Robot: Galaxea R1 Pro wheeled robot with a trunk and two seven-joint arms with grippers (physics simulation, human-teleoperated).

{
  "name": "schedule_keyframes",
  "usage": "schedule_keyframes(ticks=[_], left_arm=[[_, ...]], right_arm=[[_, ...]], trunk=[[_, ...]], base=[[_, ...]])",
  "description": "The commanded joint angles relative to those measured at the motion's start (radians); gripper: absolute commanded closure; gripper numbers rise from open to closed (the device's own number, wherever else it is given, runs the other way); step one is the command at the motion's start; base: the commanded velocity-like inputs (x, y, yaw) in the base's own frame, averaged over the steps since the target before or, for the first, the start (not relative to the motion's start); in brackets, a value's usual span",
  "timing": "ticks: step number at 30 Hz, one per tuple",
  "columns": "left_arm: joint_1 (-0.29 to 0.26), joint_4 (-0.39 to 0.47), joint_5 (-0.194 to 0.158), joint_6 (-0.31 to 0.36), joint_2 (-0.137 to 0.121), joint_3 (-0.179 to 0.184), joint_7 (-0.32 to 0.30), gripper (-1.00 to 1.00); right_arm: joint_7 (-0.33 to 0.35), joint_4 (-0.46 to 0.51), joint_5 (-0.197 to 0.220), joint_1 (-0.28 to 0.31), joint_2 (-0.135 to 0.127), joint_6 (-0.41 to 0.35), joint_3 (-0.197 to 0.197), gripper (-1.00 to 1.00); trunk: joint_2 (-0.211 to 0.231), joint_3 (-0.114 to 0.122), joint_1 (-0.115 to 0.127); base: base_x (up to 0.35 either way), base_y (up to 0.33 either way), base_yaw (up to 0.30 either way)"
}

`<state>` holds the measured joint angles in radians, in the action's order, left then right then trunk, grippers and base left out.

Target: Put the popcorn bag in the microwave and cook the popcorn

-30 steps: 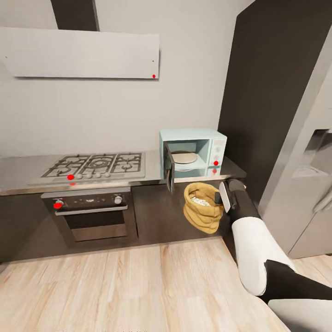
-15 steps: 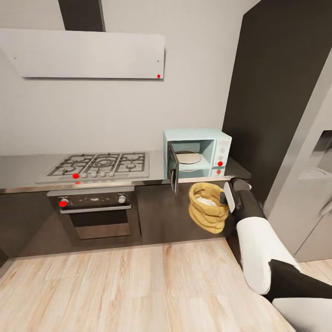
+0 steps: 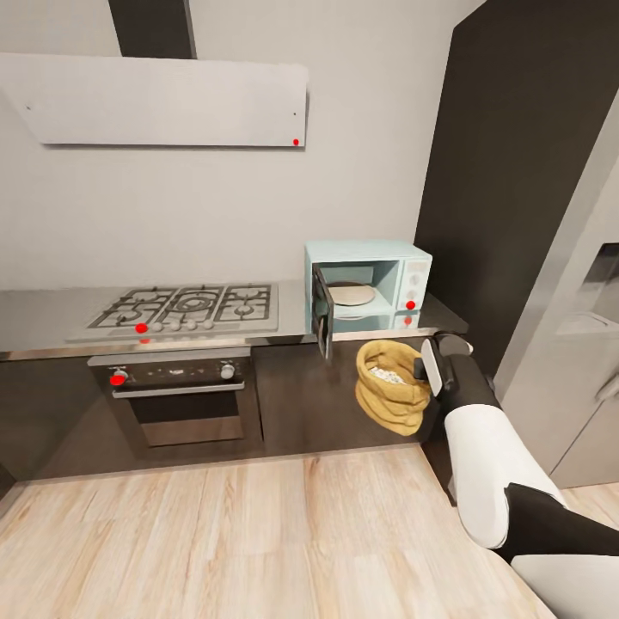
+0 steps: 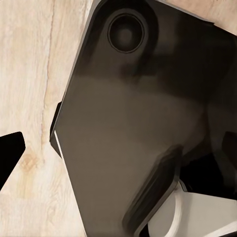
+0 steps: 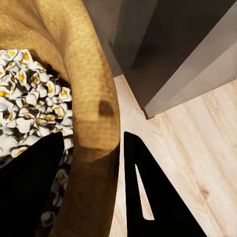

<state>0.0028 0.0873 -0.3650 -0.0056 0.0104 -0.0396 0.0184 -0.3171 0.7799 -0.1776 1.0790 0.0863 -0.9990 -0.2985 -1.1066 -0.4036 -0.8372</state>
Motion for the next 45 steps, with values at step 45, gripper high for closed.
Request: schedule_keyframes(ticks=[45], left_arm=[[0.000, 0.002, -0.002, -0.001, 0.000, -0.003, 0.002, -1.00]], right_arm=[[0.004, 0.001, -0.010, 0.001, 0.000, -0.006, -0.005, 1.00]], trunk=[[0.300, 0.134, 0.165]], base=[[0.000, 0.000, 0.000]])
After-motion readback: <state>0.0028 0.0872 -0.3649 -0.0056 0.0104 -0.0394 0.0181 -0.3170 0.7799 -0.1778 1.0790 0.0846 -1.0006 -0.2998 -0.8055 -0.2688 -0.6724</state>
